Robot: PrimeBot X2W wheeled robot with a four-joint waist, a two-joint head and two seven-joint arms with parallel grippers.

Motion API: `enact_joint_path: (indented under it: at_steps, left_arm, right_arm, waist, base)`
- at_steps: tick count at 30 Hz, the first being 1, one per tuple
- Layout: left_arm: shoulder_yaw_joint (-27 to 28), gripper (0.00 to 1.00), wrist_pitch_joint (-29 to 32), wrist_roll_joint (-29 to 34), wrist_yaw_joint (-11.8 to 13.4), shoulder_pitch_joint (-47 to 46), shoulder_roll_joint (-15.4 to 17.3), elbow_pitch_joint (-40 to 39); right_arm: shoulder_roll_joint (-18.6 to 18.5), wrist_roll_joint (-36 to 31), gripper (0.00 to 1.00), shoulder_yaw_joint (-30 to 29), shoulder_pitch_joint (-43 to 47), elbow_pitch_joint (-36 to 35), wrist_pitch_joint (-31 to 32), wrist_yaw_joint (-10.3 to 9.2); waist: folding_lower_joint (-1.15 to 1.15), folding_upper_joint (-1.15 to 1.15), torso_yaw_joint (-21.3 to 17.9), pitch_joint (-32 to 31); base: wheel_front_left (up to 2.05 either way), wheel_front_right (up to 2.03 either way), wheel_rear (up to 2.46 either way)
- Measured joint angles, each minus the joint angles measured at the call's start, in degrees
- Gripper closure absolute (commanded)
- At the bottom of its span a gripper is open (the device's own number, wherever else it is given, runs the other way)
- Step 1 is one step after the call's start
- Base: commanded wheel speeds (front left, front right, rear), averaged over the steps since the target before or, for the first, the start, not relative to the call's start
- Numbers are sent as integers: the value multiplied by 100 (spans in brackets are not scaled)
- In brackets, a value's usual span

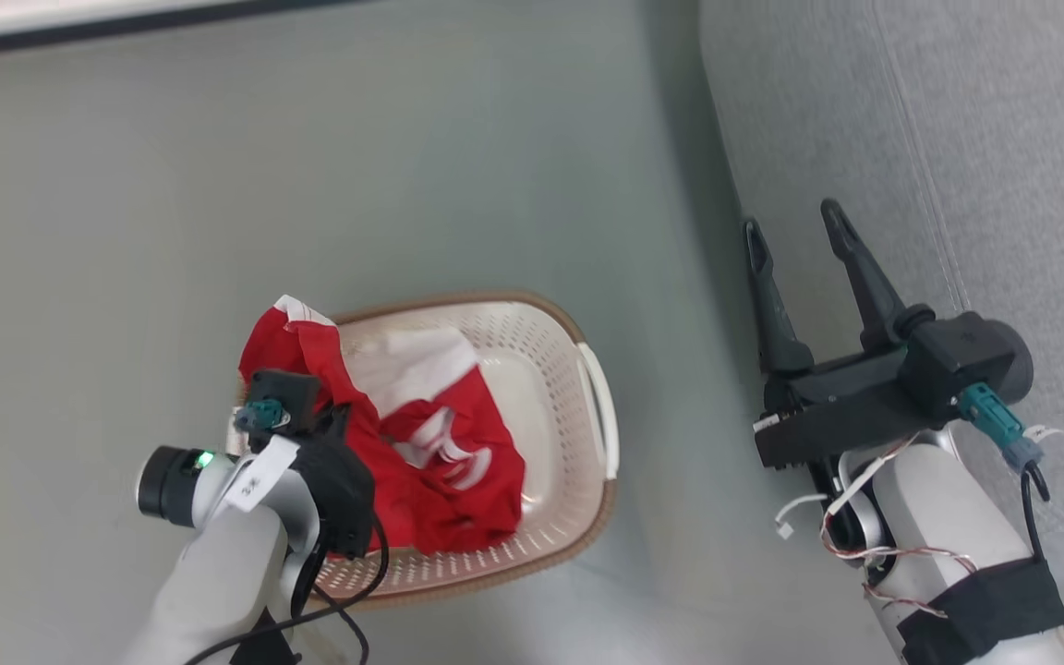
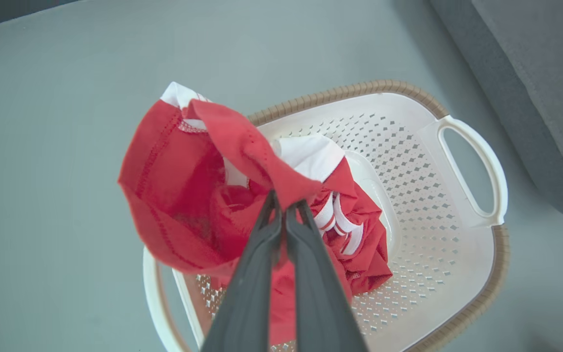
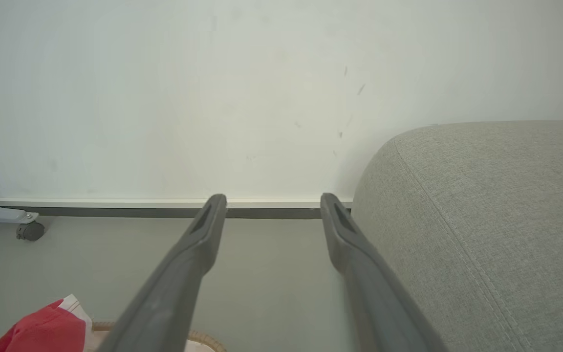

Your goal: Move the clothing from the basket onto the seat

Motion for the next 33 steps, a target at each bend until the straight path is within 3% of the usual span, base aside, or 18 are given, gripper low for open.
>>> enact_joint_path:
  at_steps: [14,33]
  left_arm:
    - [167,100,-783,-288,-93,386,-124,-316]
    - [409,100,-1057,-394,-91,839,-138,-1631]
  right_arm:
    - [-20,11,0,0,431,328,1,113]
    - [-68,73,0,49,1150,554,1,278]
  waist:
    - [0,0,419,-854]
    - [0,1,675,-1993]
  base:
    - [0,0,0]
    - [0,0,0]
